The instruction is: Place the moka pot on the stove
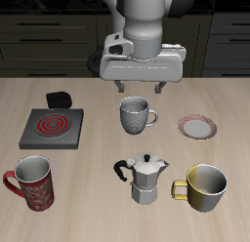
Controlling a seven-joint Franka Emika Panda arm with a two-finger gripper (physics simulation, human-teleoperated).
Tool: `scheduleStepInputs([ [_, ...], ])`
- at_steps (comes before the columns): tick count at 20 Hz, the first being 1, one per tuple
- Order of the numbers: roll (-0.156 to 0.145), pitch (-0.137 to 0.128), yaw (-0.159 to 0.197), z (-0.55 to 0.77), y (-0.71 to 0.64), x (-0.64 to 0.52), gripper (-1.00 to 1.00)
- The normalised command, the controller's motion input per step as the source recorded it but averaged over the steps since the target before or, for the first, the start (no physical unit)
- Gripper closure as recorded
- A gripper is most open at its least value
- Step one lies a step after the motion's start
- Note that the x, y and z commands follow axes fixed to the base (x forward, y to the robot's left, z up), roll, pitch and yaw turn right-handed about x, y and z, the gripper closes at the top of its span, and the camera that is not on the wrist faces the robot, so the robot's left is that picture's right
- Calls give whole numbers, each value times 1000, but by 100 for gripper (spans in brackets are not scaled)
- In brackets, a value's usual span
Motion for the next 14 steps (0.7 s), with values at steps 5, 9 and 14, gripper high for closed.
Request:
scheduleStepInputs([
  [5,-4,-9,-6,26,-230,219,-100],
  [9,-5,-5,-31,30,-146,242,-100],
  [14,-13,-15,-24,39,-97,251,-100],
])
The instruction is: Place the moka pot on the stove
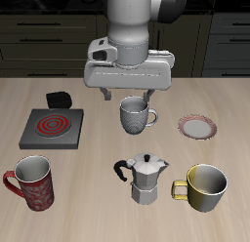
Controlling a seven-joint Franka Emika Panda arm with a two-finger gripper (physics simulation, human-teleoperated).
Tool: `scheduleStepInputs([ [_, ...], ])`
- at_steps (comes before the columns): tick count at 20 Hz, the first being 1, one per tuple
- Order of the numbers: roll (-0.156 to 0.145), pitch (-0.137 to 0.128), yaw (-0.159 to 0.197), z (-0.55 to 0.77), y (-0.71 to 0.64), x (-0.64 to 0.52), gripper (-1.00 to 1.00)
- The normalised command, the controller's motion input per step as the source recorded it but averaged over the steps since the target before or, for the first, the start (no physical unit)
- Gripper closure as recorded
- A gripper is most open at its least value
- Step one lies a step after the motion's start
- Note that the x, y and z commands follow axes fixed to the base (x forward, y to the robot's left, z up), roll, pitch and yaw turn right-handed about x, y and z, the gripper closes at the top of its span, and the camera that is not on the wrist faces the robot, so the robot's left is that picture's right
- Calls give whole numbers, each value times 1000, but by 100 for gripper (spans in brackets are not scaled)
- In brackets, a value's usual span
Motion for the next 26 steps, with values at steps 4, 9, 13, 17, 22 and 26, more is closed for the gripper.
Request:
scheduleStepInputs([
  [4,-20,-3,-26,-33,-27,237,-100],
  [9,-35,-70,-1,-158,163,151,-100],
  [13,-19,-71,51,-231,358,13,-100],
  [17,-34,-37,-1,-321,379,-69,-100],
  [22,-31,-45,27,-109,41,-12,-100],
  [26,-9,1,0,-212,-91,-5,-100],
])
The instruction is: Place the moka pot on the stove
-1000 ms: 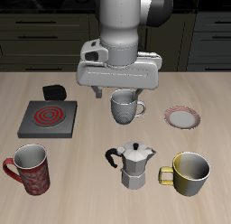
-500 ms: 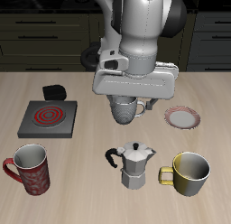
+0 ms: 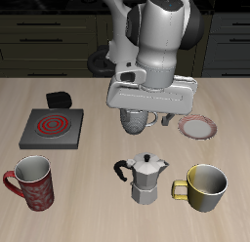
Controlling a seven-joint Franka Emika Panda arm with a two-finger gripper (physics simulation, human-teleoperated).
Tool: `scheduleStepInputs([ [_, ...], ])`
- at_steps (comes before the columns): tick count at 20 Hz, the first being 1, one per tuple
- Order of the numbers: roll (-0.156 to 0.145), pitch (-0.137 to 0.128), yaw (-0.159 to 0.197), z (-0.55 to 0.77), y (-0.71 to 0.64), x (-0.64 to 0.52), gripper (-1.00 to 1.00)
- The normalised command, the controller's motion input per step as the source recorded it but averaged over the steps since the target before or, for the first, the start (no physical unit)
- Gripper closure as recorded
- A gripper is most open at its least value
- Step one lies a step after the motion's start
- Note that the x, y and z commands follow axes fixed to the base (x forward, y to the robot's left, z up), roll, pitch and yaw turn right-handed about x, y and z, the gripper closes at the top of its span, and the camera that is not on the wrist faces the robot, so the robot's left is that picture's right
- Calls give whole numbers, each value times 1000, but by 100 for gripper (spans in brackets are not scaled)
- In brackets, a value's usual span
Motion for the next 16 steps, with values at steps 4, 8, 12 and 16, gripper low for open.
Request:
scheduleStepInputs([
  [4,8,-11,26,-181,-61,-39,-100],
  [8,-4,7,13,-281,-49,-1,-100],
  [12,22,13,34,-250,40,68,-100],
  [16,-9,17,-9,-185,17,73,-100],
])
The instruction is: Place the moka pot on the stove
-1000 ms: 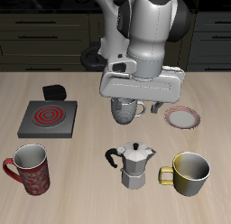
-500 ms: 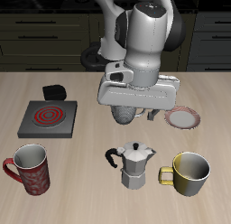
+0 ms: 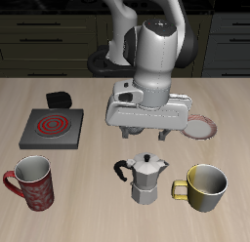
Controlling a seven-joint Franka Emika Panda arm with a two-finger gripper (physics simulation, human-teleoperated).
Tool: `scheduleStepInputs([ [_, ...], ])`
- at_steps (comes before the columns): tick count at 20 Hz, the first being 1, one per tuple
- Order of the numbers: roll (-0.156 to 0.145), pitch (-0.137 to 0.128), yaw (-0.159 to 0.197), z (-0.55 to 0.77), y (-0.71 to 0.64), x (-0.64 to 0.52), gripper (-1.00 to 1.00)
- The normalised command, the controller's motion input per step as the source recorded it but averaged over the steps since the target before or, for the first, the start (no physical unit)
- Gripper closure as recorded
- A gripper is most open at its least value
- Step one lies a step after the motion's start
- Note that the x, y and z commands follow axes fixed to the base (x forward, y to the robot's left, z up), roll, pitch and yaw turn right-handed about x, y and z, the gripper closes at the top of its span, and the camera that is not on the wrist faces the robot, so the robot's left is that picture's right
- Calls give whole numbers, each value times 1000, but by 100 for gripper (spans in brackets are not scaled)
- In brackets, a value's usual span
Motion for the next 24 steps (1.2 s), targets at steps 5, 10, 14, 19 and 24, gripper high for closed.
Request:
scheduleStepInputs([
  [5,11,19,0,-190,68,60,-100],
  [10,19,23,13,-225,82,74,-100],
  [14,1,22,-17,-192,15,60,-100],
  [19,3,27,-15,-219,-13,33,-100],
  [24,3,50,4,-346,-50,49,-100],
])
